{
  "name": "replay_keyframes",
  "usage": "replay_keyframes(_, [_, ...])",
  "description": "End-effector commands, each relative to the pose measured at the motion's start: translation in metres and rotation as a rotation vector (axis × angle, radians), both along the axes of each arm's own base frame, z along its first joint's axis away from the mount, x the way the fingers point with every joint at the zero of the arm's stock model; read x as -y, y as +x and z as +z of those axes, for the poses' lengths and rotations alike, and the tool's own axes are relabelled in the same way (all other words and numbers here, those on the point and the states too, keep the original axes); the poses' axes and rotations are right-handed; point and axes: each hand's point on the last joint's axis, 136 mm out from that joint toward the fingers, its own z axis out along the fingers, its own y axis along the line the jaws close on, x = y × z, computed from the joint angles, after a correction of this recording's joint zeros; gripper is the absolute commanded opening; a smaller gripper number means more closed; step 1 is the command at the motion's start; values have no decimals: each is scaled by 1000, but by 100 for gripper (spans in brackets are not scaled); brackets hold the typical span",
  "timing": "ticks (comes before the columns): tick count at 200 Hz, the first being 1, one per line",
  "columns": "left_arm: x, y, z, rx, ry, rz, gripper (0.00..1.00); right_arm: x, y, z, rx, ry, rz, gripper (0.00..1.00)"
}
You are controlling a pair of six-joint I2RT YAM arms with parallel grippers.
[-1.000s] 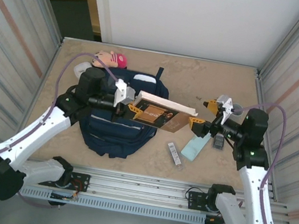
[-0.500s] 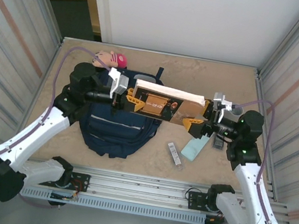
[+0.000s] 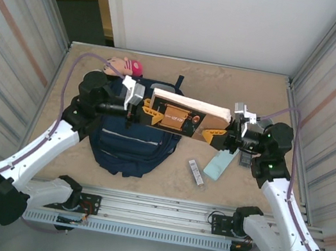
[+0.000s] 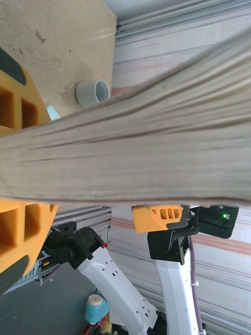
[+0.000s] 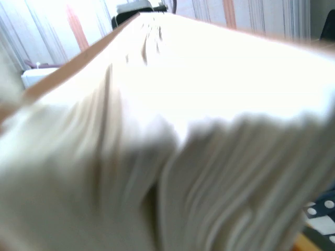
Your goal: Pack the student bag
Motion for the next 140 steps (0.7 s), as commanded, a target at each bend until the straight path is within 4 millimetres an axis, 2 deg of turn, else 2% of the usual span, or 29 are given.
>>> replay_keyframes(1, [0, 8, 10, 42, -35, 28, 2, -1, -5, 25, 87, 41, 7, 19])
replay_keyframes(7, [0, 9, 9, 37, -34, 33, 3, 0, -2, 25, 84, 44, -8, 0])
replay_keyframes(17, [-1, 12, 7, 31, -32, 54, 6, 3, 6, 26, 68, 50, -41, 0])
replay_keyframes(25, [-3, 16, 5, 30, -23, 85, 13, 6, 10, 25, 61, 50, -55, 0])
replay_keyframes(33, [-5, 19, 2, 31, -3, 122, 22, 10, 14, 25, 52, 55, -81, 0])
replay_keyframes(57, [-19, 24, -17, 79, 129, 243, 60, 33, 37, 18, -1, 83, -234, 0])
replay_keyframes(72, [-35, 25, -37, 120, 273, 316, 73, 56, 60, 6, -87, 115, -396, 0])
replay_keyframes(93, [-62, 24, -76, 178, 526, 378, 81, 89, 93, -32, -278, 96, -663, 0])
replay_keyframes(103, [-75, 22, -96, 190, 635, 384, 83, 93, 96, -47, -335, 66, -705, 0])
replay_keyframes(140, [-107, 15, -165, 188, 956, 331, 88, 97, 97, -69, -470, 2, -763, 0])
